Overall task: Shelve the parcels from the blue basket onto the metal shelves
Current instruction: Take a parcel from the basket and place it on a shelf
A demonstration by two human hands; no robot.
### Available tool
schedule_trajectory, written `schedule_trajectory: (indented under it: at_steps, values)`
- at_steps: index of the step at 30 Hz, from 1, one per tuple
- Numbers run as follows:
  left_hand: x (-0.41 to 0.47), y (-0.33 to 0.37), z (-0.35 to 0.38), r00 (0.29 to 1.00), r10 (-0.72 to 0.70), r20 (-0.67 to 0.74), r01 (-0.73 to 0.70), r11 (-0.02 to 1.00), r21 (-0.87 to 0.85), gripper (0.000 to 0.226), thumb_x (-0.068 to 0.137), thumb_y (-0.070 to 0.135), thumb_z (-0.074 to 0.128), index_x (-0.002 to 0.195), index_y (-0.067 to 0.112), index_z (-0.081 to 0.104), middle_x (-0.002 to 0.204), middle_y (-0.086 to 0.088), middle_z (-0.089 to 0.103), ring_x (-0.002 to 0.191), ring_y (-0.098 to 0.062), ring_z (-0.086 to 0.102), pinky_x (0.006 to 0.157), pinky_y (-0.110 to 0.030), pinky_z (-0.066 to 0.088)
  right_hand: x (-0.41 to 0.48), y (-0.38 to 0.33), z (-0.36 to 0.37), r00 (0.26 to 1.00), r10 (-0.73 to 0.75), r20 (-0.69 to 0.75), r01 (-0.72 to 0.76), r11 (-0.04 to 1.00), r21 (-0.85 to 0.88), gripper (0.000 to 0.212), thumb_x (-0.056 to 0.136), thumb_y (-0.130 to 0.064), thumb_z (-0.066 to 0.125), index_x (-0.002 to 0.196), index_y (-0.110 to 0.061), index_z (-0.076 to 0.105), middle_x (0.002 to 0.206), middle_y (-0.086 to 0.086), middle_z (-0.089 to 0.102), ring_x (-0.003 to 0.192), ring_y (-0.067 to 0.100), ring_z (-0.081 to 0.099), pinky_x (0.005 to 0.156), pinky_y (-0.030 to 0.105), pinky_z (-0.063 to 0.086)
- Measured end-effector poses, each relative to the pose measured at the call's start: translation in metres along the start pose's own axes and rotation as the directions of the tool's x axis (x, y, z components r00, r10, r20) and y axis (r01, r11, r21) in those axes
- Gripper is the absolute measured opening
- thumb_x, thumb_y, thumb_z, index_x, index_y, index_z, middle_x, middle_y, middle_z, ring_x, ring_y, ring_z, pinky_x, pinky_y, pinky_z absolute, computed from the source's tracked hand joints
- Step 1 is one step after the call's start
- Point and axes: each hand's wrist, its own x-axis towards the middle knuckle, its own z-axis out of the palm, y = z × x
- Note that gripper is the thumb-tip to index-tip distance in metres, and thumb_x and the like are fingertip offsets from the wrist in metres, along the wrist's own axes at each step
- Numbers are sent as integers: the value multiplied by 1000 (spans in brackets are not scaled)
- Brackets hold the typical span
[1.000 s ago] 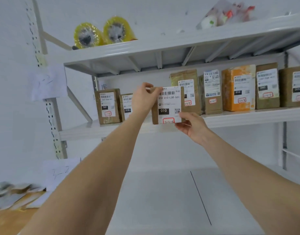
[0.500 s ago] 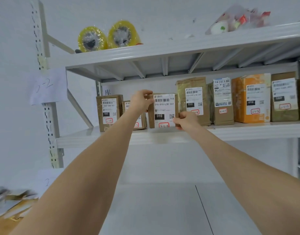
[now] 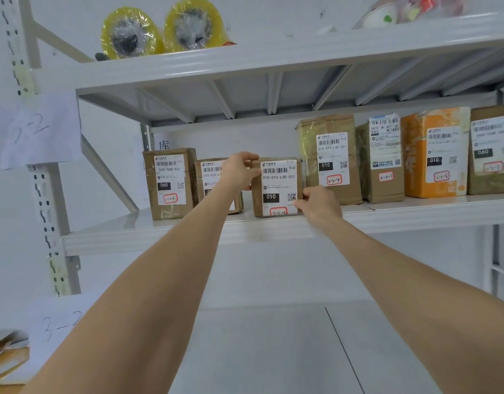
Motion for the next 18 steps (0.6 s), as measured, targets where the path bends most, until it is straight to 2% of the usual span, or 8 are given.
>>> schedule_trajectory:
  at_steps: [7,11,13,15,17,18]
  values:
    - [8,-6,2,999,26,41,-24,999,-31,35,89,9,64,123,17,59,119,-7,61,100,-22,60,59,-27,56,2,2,5,999,28,-17,-29,998,-55,11,93,-27,62,91,-19,68,97,4,68,85,23,58,68,30,43]
    - [11,-5,0,998,29,54,-29,1000,2,35,89,10,64,123,16,59,118,-9,61,98,-23,62,60,-28,57,2,2,6,999,30,-24,-32,996,-82,19,92,-28,61,103,-16,70,105,5,69,96,27,61,77,35,51]
    - [10,-3,-1,998,39,55,-42,998,44,37,89,11,64,125,16,58,119,-9,61,97,-23,62,67,-33,59,1,1,6,999,36,-14,-37,996,-83,22,92,-29,60,107,-14,69,108,8,68,99,29,61,80,36,51]
    - [7,0,-1,994,93,56,-101,979,177,41,89,16,64,129,17,56,123,-8,58,101,-24,60,81,-38,57,-1,1,6,999,39,-10,-40,995,-96,25,92,-30,60,108,-12,66,109,9,67,101,30,60,79,35,49]
    - [5,2,0,985,161,62,-172,919,355,45,89,22,64,132,19,53,131,-9,52,112,-25,55,94,-36,48,-5,-1,4,999,29,-45,-35,989,-144,33,89,-34,63,114,-12,60,115,9,62,108,30,56,81,37,47]
    - [3,4,0,981,183,65,-193,892,410,47,89,24,63,134,19,51,135,-9,49,116,-26,53,96,-35,44,-7,-3,3,996,9,-86,-24,983,-180,42,87,-36,65,121,-13,55,122,9,57,114,30,52,84,38,46]
